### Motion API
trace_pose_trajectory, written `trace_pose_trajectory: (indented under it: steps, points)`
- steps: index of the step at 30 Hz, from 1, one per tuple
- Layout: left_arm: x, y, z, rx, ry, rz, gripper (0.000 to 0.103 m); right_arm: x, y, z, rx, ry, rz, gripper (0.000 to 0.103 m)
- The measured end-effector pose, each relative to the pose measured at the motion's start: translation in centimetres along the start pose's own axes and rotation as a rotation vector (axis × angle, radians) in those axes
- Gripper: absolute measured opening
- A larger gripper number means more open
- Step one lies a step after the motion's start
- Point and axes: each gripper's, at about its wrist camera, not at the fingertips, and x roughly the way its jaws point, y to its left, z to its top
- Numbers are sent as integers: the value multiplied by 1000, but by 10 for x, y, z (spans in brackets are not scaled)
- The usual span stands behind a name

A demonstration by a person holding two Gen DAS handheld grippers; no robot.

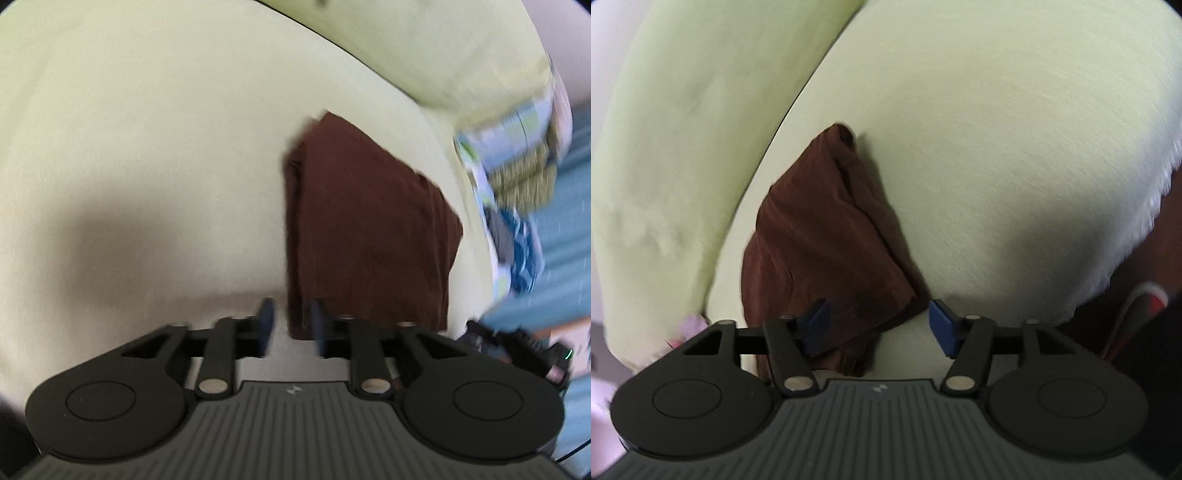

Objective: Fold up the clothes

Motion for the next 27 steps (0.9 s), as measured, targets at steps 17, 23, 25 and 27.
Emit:
trace_pose_trajectory:
  steps: [17,23,25,27]
  points:
    - [30,24,-56,-505,-166,-221,55,18,-8,-16,90,-12,33,76]
    - [45,34,-54,-602,-182,-252,61,23,-2,-15,84,-28,28,82]
    - [52,40,-57,-666,-196,-282,61,23,-1,-15,86,-34,27,83]
    - [56,41,-57,-702,-210,-300,61,23,0,-15,84,-42,28,83]
